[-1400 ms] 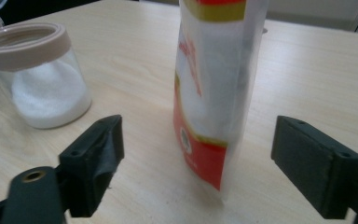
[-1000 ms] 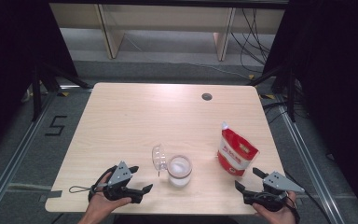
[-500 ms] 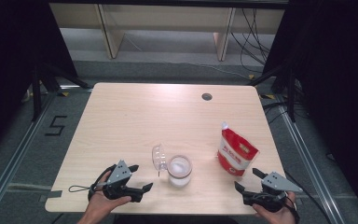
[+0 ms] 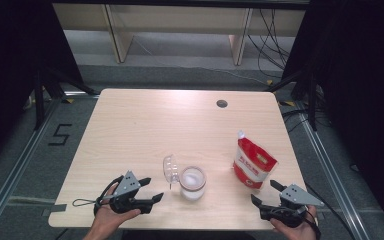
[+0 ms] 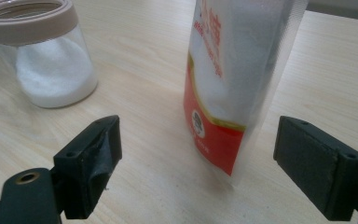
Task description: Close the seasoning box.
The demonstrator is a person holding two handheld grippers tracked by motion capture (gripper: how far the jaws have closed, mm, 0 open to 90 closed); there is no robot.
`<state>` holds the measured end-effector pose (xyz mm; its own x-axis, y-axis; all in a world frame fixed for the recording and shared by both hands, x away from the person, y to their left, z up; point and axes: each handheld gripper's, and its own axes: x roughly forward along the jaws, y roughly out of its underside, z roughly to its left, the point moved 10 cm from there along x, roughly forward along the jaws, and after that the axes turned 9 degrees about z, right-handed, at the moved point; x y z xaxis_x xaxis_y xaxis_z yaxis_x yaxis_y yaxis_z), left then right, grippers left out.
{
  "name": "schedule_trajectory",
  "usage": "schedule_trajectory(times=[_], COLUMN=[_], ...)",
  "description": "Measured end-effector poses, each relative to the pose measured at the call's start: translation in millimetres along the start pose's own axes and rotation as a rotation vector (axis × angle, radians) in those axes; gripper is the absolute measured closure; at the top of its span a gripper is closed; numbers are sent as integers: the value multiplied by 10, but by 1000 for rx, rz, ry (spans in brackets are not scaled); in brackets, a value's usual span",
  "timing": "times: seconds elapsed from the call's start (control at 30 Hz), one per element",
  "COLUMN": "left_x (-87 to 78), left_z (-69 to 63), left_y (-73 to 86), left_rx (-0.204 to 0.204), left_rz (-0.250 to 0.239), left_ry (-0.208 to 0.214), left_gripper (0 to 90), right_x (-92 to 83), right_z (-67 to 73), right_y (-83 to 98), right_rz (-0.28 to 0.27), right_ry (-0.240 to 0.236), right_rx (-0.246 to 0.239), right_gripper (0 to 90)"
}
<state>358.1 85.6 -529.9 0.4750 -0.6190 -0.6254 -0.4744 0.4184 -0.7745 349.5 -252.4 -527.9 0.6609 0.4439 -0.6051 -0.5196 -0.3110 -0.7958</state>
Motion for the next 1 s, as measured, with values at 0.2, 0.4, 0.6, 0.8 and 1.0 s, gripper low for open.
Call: schedule_trajectory(times=[0.2,0.4,0.6,0.8,1.0], left_x=[-18,-18,-22,-21,-19], left_z=[-6,-24,-83,-113,-113], left_y=[-61,-122,-216,-291,-326], left_rx=[29,24,63,69,77], left_rz=[-14,-23,-26,-37,-41], left_ry=[-21,-18,-19,-19,-20], left_gripper=[665,847,893,893,893], right_x=[7,8,-2,3,13], right_z=[-31,13,9,22,13], right_y=[-18,-12,3,4,1], right_rz=[-15,-10,0,0,-4], right_ry=[12,-9,-8,-15,-13], right_rx=[-27,-7,18,17,4], right_gripper=[162,164,164,164,164])
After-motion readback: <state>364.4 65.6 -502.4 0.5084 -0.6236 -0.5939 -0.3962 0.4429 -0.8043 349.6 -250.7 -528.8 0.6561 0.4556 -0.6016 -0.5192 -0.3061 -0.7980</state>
